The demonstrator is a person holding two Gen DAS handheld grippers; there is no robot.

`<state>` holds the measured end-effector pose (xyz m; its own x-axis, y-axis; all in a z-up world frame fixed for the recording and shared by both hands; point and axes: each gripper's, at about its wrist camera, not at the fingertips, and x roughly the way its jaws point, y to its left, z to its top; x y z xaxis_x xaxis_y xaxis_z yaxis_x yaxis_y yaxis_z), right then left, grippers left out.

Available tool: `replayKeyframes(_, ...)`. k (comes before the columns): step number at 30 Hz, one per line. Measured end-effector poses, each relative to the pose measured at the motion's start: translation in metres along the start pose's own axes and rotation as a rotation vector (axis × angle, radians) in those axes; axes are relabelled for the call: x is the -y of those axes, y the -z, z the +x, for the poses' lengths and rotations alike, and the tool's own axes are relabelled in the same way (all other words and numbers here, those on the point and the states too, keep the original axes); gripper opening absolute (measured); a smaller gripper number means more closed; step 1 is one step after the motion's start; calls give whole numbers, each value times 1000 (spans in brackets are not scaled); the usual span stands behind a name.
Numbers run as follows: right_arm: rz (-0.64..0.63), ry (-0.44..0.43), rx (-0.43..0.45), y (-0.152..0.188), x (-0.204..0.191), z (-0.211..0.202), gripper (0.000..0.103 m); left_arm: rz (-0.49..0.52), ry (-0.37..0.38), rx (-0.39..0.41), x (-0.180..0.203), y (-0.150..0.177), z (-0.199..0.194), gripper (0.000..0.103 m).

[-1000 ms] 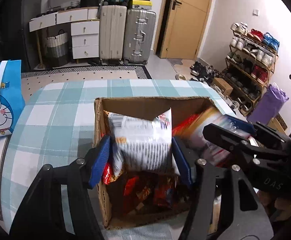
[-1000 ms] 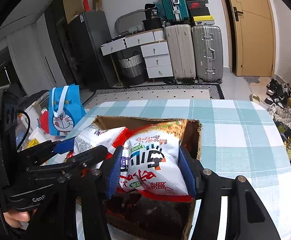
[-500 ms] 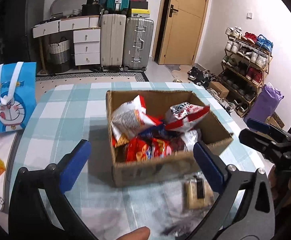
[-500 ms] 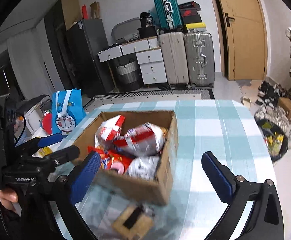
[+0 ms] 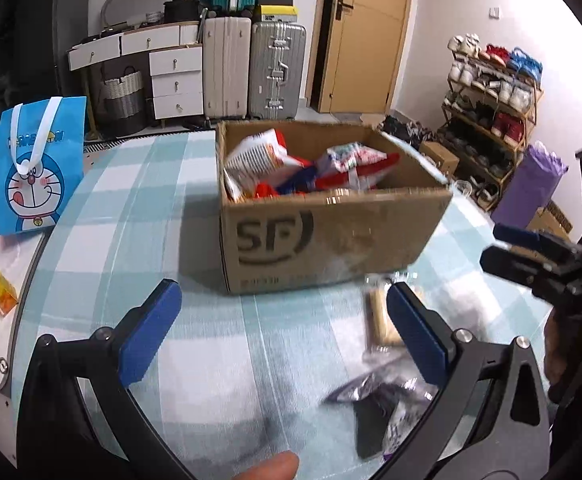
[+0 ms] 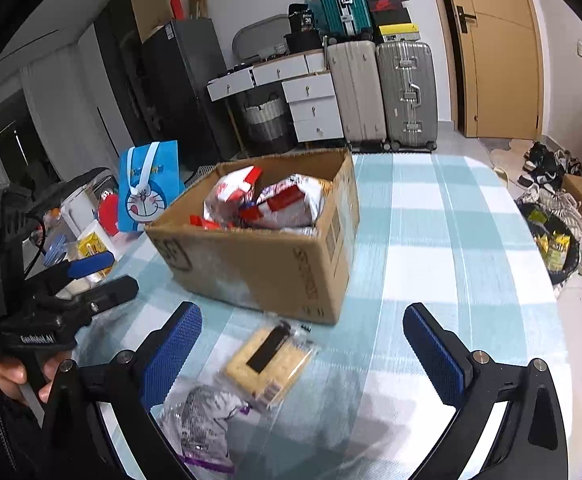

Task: Organize snacks
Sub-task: 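Move both open tools back toward the cracker pack and purple-edged bag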

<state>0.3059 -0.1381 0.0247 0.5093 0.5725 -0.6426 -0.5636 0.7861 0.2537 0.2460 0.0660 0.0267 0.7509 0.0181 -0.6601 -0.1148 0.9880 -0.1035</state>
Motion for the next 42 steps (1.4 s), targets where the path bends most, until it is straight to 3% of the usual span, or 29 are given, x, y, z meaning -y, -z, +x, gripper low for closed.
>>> replayKeyframes(13,-41,31,-64,7,-13,6,103,11,17,-21,17,30,-5,102)
replayKeyframes(27,-129,51,-163,18,-16,11,103,-15,32,-42,16,35,-9,102)
replayKeyframes(33,-176,41,-195,23,-23,14,103,46,19,-80,27,40,-6,102)
replayKeyframes(42,-227,61,-226,29,-23,15,103,39,98,-153,42,48,5,102)
